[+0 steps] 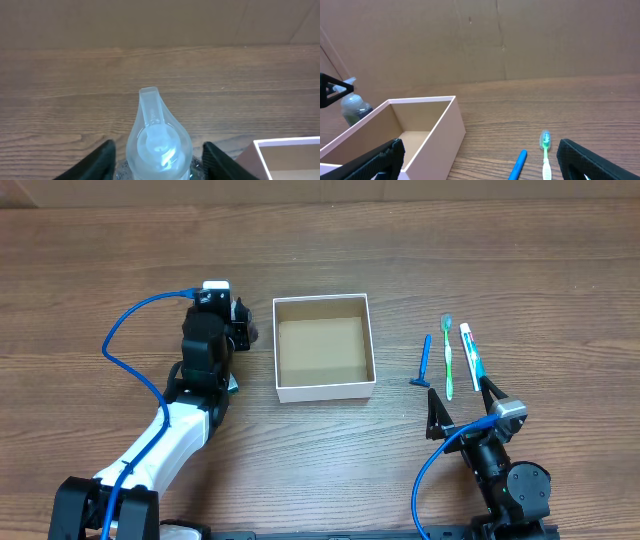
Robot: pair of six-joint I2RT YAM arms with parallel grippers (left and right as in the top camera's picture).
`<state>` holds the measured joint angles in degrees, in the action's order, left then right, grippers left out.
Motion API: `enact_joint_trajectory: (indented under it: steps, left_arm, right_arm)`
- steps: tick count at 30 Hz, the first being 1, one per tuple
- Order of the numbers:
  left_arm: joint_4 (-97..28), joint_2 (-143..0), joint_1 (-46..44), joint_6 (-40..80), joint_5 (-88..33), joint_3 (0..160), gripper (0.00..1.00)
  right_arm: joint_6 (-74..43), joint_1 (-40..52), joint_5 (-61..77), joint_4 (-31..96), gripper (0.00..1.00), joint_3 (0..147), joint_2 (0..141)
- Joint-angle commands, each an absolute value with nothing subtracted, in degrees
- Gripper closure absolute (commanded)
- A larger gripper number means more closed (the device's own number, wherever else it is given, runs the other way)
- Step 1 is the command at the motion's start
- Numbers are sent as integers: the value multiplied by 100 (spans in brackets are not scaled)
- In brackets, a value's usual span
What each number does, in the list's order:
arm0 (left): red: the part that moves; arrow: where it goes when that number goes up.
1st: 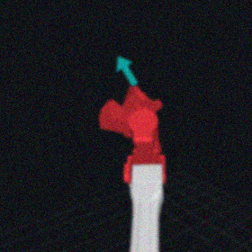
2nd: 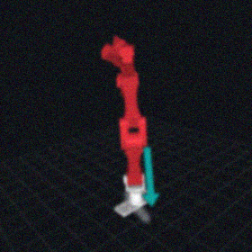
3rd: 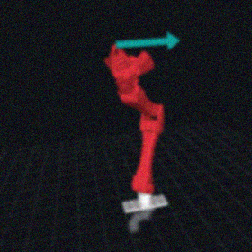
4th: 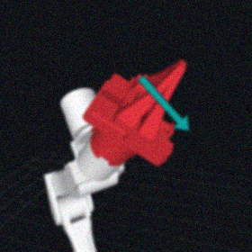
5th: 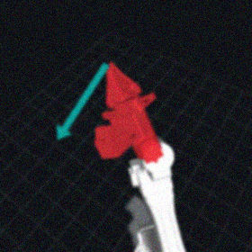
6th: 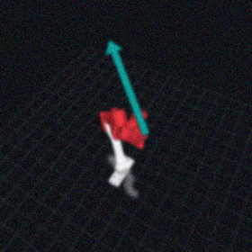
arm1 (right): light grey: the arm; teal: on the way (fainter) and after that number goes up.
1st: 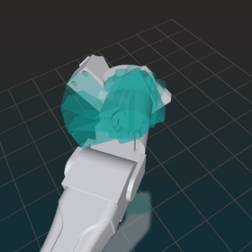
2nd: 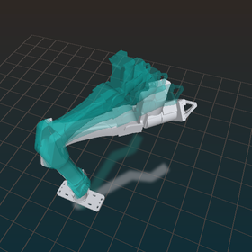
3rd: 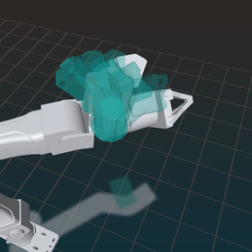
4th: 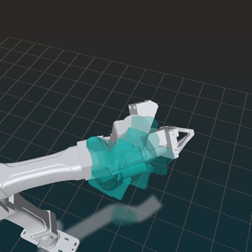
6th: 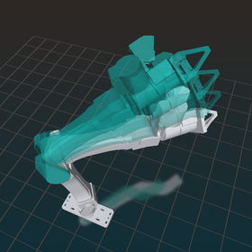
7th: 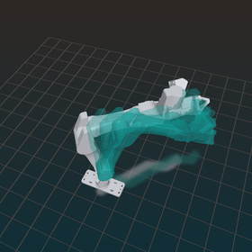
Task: Pack container
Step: 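Lower the left gripper and grasp the soap pump bottle by its pump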
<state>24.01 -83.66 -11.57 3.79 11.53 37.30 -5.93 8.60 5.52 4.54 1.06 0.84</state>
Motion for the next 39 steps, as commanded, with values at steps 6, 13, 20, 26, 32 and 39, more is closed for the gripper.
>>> enact_joint_trajectory:
  steps: [6,13,20,26,32,39]
  left_arm:
    - [2637,-8390,-1122,388,1090,3712,58]
    - [2812,-8390,-1122,388,1090,3712,73]
    - [2950,-8383,-1122,388,1090,3734,78]
    - [2919,-8281,-1127,427,1087,3813,76]
    - [2598,-7981,-1127,427,1085,3918,76]
    - [1201,-7623,-1127,425,1046,4609,76]
  right_arm:
    - [-558,823,521,425,0,47,23]
    - [-558,823,521,425,0,47,23]
    - [-558,823,521,425,0,47,23]
    - [-558,823,521,425,0,47,23]
    - [-558,823,521,425,0,47,23]
    - [-558,823,521,425,0,47,23]
